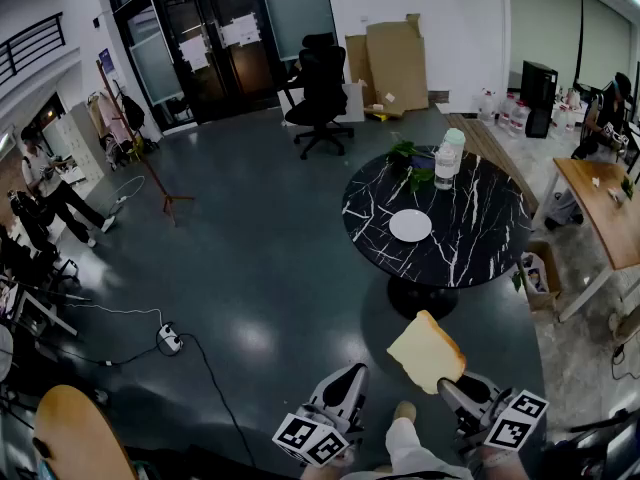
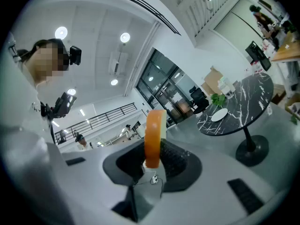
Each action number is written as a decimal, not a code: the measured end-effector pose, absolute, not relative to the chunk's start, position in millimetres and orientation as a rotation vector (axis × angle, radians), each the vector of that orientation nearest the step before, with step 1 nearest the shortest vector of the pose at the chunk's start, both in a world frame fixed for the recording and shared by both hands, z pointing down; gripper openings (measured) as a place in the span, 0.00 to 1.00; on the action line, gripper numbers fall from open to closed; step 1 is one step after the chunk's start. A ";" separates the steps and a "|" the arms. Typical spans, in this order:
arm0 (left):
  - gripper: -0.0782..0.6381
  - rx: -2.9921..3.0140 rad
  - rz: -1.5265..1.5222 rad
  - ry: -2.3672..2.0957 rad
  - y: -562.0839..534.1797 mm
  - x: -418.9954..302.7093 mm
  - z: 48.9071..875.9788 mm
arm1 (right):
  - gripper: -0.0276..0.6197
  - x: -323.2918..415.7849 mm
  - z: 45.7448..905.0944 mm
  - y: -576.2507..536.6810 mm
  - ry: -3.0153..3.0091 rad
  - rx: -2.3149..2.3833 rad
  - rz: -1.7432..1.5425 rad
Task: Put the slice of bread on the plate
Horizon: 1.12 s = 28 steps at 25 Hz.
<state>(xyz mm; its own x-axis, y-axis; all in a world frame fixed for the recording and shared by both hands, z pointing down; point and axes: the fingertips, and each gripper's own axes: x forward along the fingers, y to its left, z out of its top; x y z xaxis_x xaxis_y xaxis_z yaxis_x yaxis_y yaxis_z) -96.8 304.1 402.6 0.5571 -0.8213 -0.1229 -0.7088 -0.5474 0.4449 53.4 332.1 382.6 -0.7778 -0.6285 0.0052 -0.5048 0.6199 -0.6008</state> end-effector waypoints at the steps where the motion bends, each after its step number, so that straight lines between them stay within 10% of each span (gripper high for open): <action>1: 0.12 2.453 -0.458 -1.260 291.5 -97.3 401.4 | 0.19 51.9 381.8 319.5 2.647 -0.920 -0.885; 28: 0.12 2.432 -0.418 -1.268 28.5 -35.4 404.3 | 0.19 96.0 404.0 68.0 2.696 -0.861 -0.986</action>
